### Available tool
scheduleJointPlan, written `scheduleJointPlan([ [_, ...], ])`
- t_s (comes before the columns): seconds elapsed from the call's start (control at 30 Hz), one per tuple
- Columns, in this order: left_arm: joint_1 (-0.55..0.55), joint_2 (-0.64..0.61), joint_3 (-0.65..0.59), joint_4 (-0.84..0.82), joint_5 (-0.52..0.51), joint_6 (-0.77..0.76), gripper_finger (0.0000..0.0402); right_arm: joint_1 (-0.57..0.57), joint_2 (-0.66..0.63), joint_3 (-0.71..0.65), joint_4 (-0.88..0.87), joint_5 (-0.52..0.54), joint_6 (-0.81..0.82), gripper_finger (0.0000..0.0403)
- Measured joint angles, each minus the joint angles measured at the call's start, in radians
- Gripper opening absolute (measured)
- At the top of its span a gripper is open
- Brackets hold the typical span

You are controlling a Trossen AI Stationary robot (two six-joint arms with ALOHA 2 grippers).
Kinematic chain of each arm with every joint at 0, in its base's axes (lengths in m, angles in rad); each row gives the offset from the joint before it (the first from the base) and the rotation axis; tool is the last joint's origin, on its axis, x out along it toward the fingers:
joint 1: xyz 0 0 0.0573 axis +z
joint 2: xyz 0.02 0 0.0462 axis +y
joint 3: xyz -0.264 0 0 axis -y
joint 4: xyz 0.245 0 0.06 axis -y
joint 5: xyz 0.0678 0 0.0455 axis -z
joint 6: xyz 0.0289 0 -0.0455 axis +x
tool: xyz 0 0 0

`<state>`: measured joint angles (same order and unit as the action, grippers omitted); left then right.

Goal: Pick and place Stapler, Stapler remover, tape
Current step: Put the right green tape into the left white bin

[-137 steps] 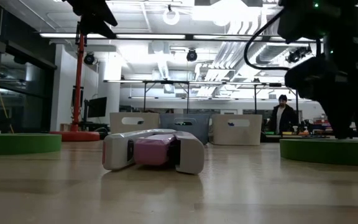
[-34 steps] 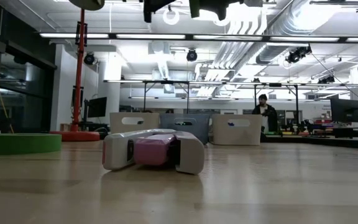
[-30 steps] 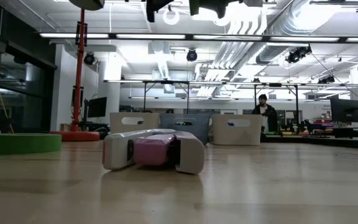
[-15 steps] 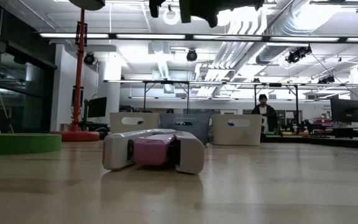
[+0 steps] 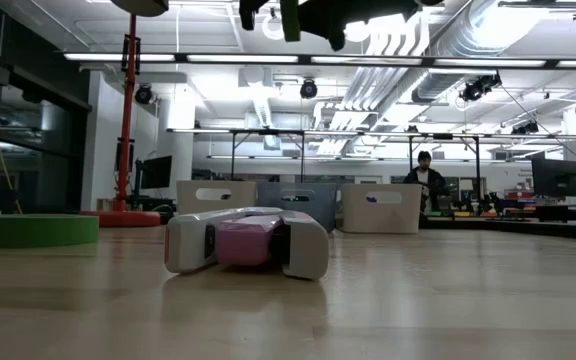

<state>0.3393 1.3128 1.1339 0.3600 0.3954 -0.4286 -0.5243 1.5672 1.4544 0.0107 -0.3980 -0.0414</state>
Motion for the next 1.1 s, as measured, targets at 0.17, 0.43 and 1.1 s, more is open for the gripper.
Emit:
scheduleJointPlan([
  [0.17,0.0,0.0,0.0,-0.005,0.0,-0.007,0.0233,0.001,0.004,0.0,-0.001,0.036,0.0,0.0079],
  [0.43,0.002,0.0,0.0,-0.03,-0.007,-0.013,0.0144,-0.004,0.004,0.0,-0.004,0.04,-0.001,0.0079],
  [1.1,0.0,0.0,0.0,-0.057,-0.024,0.039,0.0082,-0.006,0.001,0.0,-0.012,0.045,0.023,0.0186],
])
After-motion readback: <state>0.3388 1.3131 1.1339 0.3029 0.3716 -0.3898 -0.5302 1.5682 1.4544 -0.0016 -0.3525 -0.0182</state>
